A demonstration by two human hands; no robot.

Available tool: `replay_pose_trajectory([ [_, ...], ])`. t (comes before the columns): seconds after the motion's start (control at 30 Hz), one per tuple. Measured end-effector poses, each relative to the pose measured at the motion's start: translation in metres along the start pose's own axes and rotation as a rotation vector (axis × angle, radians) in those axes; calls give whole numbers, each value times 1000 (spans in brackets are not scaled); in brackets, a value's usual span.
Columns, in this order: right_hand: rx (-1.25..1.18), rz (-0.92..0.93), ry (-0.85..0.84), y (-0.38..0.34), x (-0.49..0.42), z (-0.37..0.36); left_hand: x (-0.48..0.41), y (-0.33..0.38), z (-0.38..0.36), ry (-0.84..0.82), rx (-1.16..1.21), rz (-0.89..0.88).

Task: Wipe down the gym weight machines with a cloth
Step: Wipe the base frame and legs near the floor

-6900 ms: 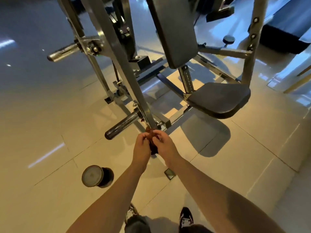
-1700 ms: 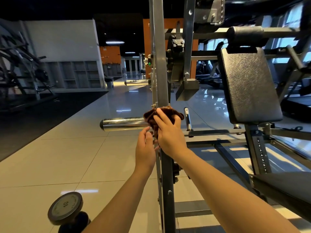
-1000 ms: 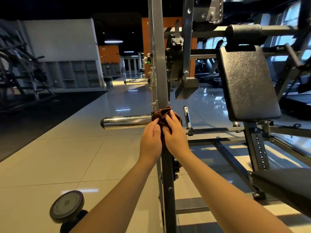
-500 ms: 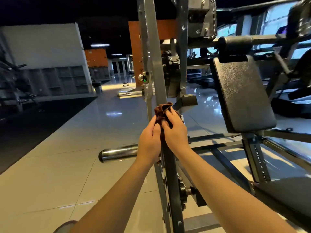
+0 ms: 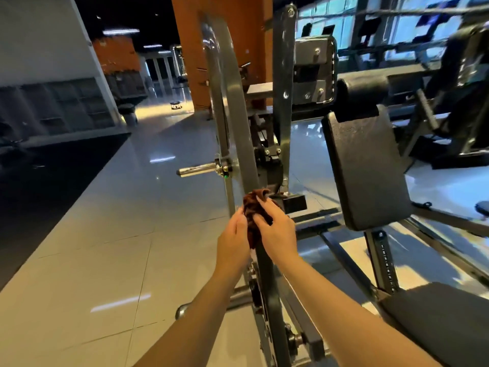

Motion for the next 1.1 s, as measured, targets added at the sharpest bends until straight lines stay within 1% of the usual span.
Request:
replay_pose_trajectory([
  [0.1, 20, 15, 12, -25, -13, -4, -4, 9, 2, -2, 7, 21],
  [0.17, 64, 33, 3, -16, -7, -8, 8, 0, 0, 7, 11, 45],
  [0.23, 98, 23, -21, 9, 7, -12, 25, -15, -3, 34, -1, 81],
  [0.33, 62, -57, -63, 57, 35, -12, 54, -43, -14, 45, -37, 138],
  [0.4, 71, -100, -73, 86, 59, -11, 77, -70, -23, 24, -41, 178],
  [0.47, 89, -126, -91, 111, 81, -10, 98, -93, -30, -9, -72, 175],
  [0.53, 126, -124, -113, 125, 89, -7, 116, -111, -32, -26, -109, 187],
  [0.6, 169, -74, -98, 122, 81, -3, 129, -124, -37, -41, -120, 198],
  [0.67, 135, -30, -85, 113, 72, -3, 137, -132, -43, -29, -89, 211],
  [0.73, 70, -22, -88, 114, 71, -7, 145, -139, -43, 29, -30, 229],
  [0.83, 90, 3, -83, 151, 90, -15, 162, -162, -41, 113, 103, 302],
  [0.93, 139, 26, -50, 205, 119, -17, 181, -182, -44, 134, 96, 224],
  [1.0, 127, 41, -25, 231, 134, -17, 189, -195, -52, 153, 77, 156],
  [1.1, 126, 114, -5, 265, 161, -19, 208, -224, -65, 201, 62, 87],
])
Point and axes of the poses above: each hand's wrist, its own x-axis away from the middle knuckle, its own z-axis out of the back of the hand, y = z × x, the point moved 10 cm from there along -x, towards the middle knuckle, and after that the axes turned 9 degrees about -z, right-handed, at the moved point
